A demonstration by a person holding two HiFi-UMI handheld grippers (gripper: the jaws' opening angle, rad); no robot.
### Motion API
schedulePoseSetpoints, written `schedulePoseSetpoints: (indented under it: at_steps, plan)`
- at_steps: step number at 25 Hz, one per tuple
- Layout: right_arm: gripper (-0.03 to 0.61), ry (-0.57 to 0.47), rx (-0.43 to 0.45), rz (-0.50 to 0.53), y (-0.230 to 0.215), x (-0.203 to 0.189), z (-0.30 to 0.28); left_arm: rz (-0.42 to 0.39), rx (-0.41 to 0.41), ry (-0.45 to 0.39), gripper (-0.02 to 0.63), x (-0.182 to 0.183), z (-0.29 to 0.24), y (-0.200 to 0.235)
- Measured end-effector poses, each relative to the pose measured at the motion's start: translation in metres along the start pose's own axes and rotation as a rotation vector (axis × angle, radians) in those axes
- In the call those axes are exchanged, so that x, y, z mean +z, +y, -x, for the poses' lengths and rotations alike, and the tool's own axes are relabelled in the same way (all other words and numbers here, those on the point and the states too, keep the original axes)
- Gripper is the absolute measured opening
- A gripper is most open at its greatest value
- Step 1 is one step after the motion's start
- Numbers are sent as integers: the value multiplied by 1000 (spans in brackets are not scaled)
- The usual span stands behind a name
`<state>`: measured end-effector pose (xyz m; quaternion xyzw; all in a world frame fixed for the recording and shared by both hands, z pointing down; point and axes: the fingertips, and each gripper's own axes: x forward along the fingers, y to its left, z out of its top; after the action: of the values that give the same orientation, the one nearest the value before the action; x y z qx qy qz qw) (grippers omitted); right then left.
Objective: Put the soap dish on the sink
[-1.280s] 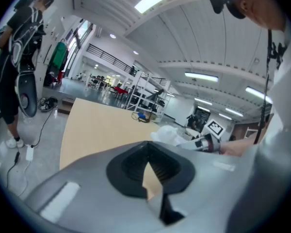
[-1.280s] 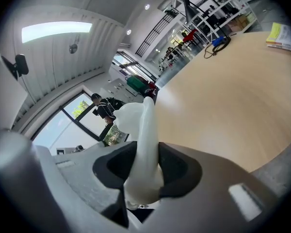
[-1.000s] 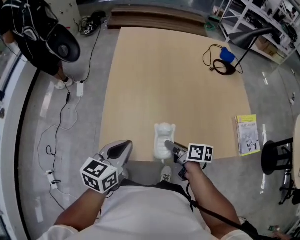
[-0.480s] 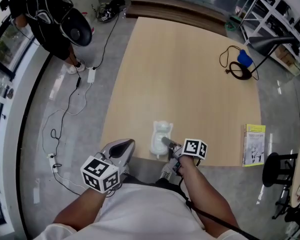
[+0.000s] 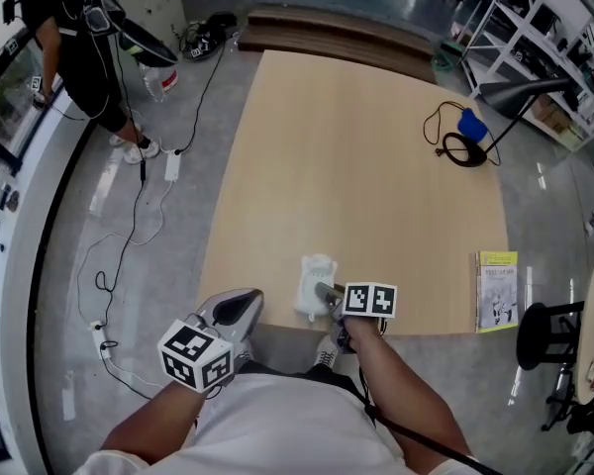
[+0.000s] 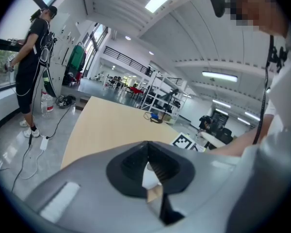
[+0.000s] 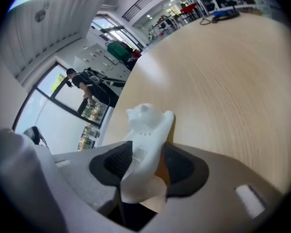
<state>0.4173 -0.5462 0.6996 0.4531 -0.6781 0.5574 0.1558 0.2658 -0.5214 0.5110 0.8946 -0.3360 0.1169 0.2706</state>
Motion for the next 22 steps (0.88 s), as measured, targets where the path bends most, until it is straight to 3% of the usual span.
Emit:
schedulePoseSetpoints:
  at_steps: [3,9,13,16,19,22]
  plan:
    - [203,4,-38,84,3,3,-1,-1,-7,0,6,-1,-1,-1]
    - [204,-22,-33,80,3,6,9,-4,-24,-2,6,-3,-2,-7]
    - [204,-82,-48,111,4,13,33,-6,-11,-4,6,-3,-1,-5]
    - [192,-171,-2,155,22,21,63,-22,6,-10,6,1,2,-2]
    - [8,-283,60,226,50,24,99,-54,1,-19,6,4,7,-4]
    - [2,-370,76,274,80,21,126,-84,-22,-28,6,7,19,-4]
